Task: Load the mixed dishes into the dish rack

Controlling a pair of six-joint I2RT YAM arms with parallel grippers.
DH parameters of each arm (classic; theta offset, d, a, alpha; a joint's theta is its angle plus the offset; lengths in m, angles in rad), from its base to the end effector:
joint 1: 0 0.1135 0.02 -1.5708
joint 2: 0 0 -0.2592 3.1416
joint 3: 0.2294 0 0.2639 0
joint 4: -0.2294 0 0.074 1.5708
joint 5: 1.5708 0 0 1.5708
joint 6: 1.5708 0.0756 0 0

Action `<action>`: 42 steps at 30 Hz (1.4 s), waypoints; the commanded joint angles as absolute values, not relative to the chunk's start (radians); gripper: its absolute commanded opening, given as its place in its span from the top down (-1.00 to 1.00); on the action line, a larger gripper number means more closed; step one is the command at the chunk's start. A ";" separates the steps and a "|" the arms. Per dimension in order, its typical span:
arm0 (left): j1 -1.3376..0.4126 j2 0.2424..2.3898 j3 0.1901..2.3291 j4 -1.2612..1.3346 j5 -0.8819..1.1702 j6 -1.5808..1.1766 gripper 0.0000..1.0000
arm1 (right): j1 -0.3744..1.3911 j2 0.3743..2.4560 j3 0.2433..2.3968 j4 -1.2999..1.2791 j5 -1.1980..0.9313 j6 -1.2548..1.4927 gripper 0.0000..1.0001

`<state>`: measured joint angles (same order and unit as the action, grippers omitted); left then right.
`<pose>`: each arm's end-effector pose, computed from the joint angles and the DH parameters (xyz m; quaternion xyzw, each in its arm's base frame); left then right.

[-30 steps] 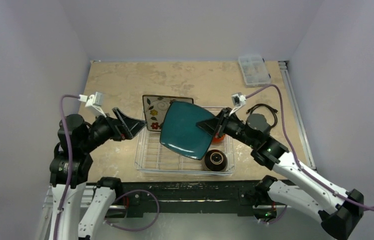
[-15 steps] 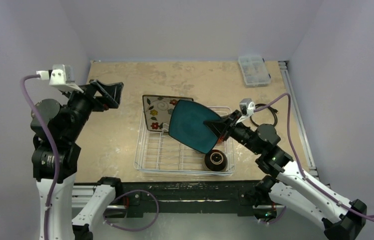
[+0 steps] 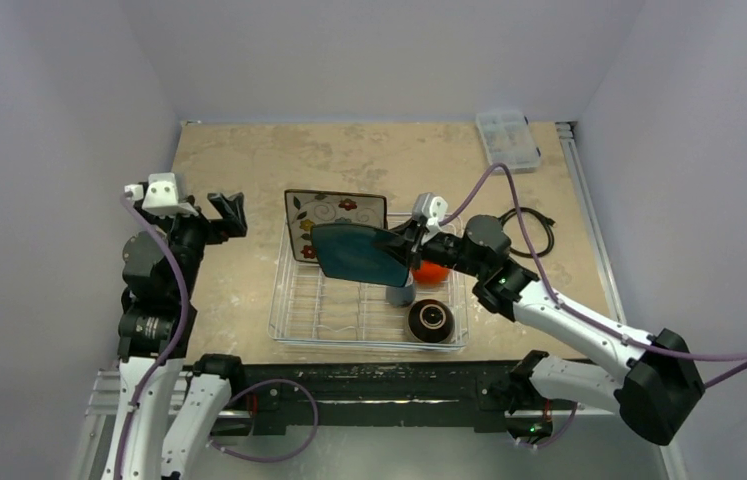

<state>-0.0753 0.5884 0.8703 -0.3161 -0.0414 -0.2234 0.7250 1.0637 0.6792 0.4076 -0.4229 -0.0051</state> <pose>0.1837 -0.0107 0.3814 -0.0675 0.7159 -0.0887 0.6892 0.2023 0.2207 0.3026 -0.3842 0.5847 0.3836 0.6028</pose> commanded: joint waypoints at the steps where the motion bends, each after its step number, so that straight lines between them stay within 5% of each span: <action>1: -0.081 0.576 0.910 -0.190 -0.074 -0.189 -0.84 | 0.727 1.096 0.797 0.718 -0.541 -0.113 1.00; 42: -0.080 0.663 0.942 -0.230 0.028 -0.245 -0.65 | 0.729 1.463 0.762 1.054 -0.463 -0.159 1.00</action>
